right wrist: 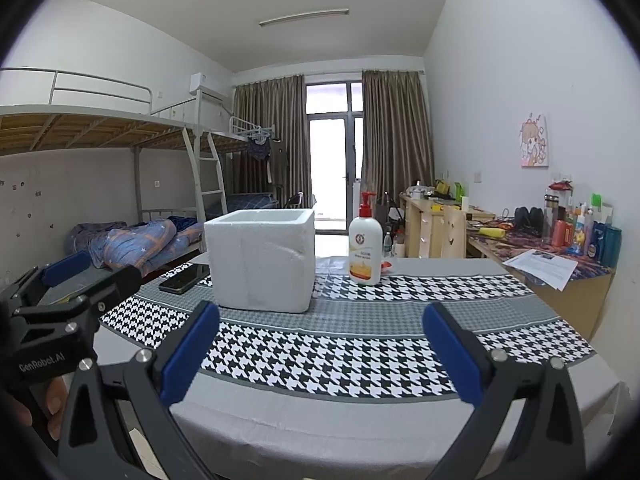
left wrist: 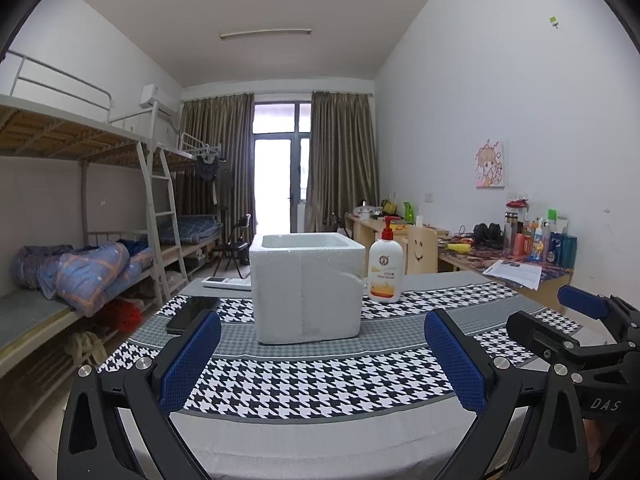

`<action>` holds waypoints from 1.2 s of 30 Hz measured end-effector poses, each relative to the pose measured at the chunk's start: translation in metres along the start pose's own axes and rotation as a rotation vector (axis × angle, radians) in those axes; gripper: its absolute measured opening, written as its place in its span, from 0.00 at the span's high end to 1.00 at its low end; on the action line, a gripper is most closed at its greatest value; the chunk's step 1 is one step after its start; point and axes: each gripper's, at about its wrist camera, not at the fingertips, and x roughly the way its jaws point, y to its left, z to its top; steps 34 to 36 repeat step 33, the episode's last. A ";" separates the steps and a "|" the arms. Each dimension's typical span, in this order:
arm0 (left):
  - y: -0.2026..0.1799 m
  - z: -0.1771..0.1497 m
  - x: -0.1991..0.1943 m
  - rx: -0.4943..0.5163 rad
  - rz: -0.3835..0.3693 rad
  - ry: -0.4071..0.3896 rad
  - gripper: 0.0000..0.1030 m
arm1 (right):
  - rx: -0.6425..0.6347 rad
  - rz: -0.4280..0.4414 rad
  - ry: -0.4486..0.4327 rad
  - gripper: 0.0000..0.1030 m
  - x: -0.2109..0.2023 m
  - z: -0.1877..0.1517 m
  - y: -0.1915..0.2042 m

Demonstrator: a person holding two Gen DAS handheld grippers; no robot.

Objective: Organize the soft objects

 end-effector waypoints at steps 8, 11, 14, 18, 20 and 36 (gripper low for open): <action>0.001 0.000 0.000 -0.001 -0.003 0.012 0.01 | -0.006 0.002 0.005 0.00 0.000 -0.001 0.000; 0.001 -0.001 0.001 -0.002 -0.002 0.019 0.01 | -0.002 0.003 0.004 0.00 -0.001 -0.002 -0.002; 0.002 0.000 0.002 -0.001 0.000 0.024 0.01 | -0.002 -0.002 0.006 0.00 0.000 -0.002 -0.001; 0.004 0.000 0.001 -0.001 0.001 0.023 0.01 | -0.001 0.000 0.010 0.00 0.001 -0.003 -0.001; 0.004 0.000 0.000 0.000 0.002 0.020 0.01 | -0.002 0.000 0.011 0.00 0.001 -0.003 0.000; 0.005 -0.001 0.003 -0.003 0.005 0.030 0.01 | -0.003 0.001 0.022 0.00 0.003 -0.003 0.000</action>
